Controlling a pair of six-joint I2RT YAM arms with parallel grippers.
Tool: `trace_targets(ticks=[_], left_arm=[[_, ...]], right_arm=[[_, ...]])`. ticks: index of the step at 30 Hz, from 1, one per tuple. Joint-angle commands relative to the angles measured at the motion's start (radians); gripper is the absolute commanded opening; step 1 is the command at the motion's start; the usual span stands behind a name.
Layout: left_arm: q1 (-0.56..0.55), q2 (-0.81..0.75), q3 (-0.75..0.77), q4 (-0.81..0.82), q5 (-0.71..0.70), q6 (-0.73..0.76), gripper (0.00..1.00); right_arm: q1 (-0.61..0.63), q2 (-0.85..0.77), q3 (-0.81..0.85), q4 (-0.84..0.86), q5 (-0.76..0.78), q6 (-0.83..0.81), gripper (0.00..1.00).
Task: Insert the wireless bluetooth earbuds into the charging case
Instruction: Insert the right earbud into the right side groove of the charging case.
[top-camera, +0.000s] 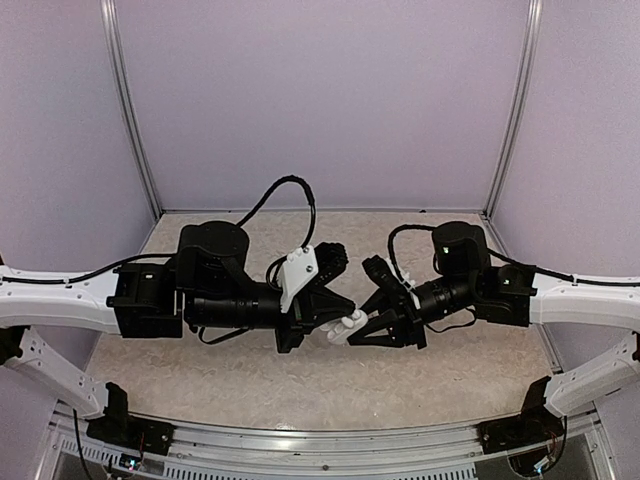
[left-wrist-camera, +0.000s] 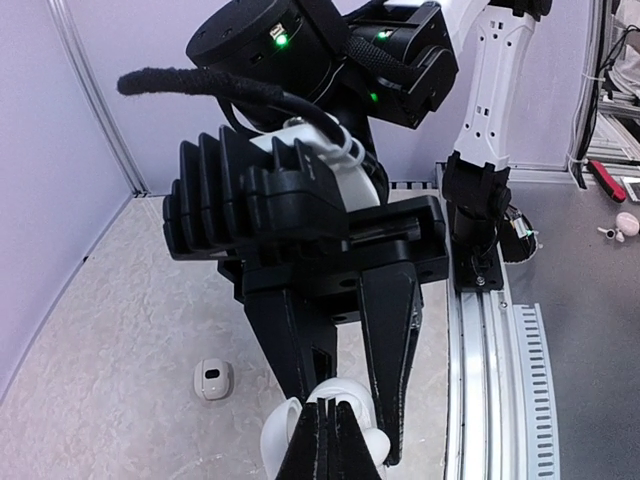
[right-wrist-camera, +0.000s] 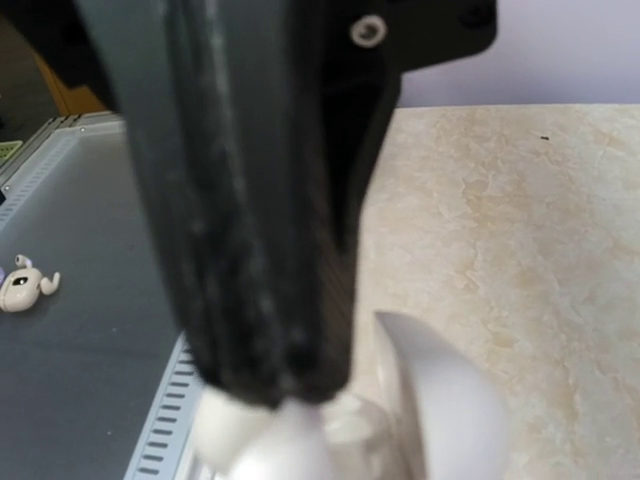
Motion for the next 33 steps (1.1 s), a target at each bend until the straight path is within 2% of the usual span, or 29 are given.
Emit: trace_targets(ticks=[1, 9, 33], left_arm=[[-0.015, -0.001, 0.018, -0.044, -0.035, 0.04, 0.0], [-0.039, -0.001, 0.022, -0.061, -0.128, 0.084, 0.0], [-0.097, -0.023, 0.017, -0.019, -0.311, 0.167, 0.0]], right_arm=[[0.008, -0.002, 0.036, 0.013, -0.008, 0.024, 0.0], [0.007, 0.011, 0.037, 0.02, -0.072, 0.034, 0.0], [-0.024, 0.038, 0.038, 0.028, -0.131, 0.118, 0.0]])
